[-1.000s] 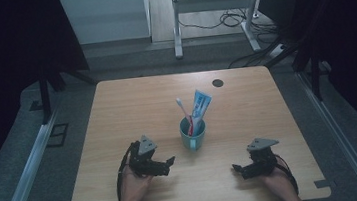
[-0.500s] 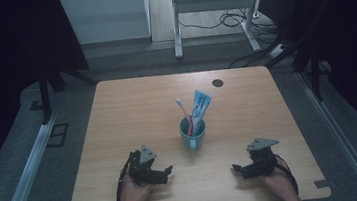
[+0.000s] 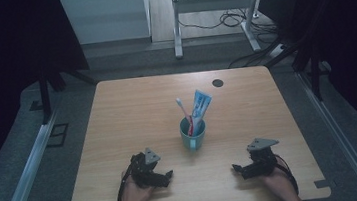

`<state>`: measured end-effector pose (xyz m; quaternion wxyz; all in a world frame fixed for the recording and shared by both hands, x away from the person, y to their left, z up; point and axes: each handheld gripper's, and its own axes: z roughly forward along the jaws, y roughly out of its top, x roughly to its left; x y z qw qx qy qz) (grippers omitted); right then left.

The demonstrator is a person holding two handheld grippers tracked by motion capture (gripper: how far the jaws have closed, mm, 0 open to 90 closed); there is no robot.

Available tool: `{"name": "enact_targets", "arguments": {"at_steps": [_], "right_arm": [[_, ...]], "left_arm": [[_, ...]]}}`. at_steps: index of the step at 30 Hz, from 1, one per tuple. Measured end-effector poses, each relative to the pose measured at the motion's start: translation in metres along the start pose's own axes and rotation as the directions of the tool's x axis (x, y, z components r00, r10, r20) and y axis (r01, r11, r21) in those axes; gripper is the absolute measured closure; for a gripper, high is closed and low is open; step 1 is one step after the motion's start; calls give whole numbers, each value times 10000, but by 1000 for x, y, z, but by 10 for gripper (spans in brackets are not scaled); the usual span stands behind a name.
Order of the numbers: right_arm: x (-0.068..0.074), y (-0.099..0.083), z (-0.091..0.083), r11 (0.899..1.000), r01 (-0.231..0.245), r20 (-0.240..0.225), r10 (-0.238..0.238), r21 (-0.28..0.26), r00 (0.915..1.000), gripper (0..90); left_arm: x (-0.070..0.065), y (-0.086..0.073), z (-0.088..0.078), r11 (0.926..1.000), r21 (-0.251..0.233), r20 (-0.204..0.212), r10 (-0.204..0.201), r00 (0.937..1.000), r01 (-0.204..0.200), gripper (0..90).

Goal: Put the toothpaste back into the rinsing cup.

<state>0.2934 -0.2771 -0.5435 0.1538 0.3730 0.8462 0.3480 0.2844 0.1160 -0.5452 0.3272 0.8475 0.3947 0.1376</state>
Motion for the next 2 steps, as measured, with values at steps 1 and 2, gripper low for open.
{"name": "enact_targets", "arguments": {"at_steps": [1,2], "right_arm": [[0,0,0,10000,2,13,-2,2,10000,4],[0,0,0,10000,-2,0,2,2,10000,3]], "left_arm": [[0,0,0,10000,-2,4,3,10000,-3,0],[0,0,0,10000,-1,2,7,10000,-7,0]]}}
